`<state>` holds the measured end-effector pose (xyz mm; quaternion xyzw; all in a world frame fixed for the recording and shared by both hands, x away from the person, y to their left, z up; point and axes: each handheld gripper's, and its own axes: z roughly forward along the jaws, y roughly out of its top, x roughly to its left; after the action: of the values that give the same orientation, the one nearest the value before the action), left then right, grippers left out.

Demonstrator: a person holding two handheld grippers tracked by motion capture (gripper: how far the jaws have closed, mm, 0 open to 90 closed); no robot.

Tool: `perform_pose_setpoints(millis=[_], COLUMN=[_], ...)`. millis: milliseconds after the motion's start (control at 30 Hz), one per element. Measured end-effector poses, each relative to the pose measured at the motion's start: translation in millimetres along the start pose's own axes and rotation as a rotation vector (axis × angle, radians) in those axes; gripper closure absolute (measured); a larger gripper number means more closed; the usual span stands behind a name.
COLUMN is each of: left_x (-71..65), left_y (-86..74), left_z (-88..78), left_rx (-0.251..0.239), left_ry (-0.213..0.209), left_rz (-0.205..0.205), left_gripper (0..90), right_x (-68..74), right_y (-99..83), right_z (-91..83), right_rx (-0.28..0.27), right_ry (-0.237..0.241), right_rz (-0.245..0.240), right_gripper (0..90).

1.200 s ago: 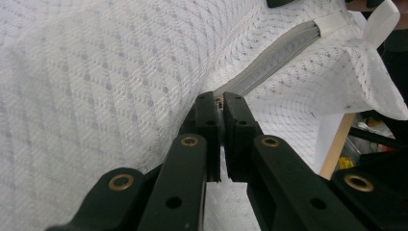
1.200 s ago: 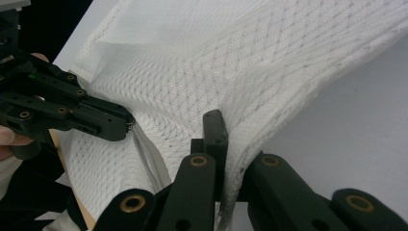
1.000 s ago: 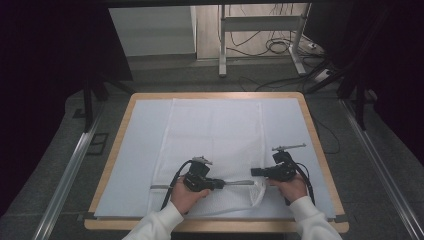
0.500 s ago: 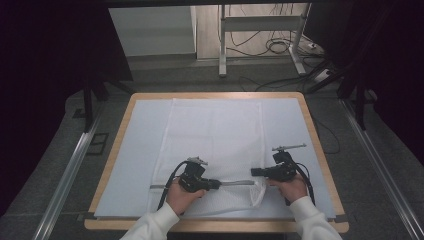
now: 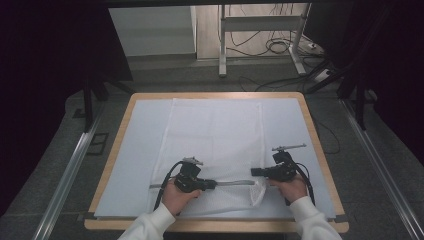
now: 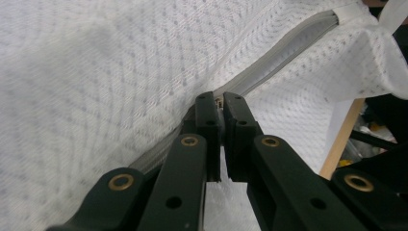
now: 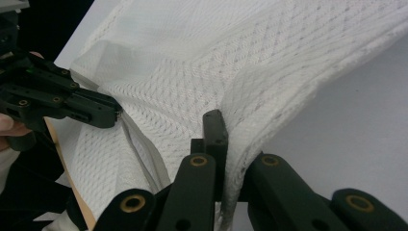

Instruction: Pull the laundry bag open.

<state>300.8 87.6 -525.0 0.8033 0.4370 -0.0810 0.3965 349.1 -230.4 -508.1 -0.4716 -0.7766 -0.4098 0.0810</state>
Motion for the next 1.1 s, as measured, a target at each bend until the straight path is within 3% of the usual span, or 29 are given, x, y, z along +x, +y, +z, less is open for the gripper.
perform_pose_setpoints(millis=[867, 1100], left_x=[16.3, 15.6], left_y=[-12.3, -13.5], left_z=[-25.7, -26.2], left_rx=[-0.033, -0.03], left_ry=[0.022, 0.027], left_rz=[-0.033, -0.03], left_gripper=[86.4, 86.4], right_x=[-0.1, 0.0], right_y=[0.3, 0.2], right_z=[-1.1, -0.9], right_rx=[-0.008, -0.006], right_ry=[-0.007, -0.006], right_rz=[-0.001, 0.0], right_gripper=[88.9, 88.9])
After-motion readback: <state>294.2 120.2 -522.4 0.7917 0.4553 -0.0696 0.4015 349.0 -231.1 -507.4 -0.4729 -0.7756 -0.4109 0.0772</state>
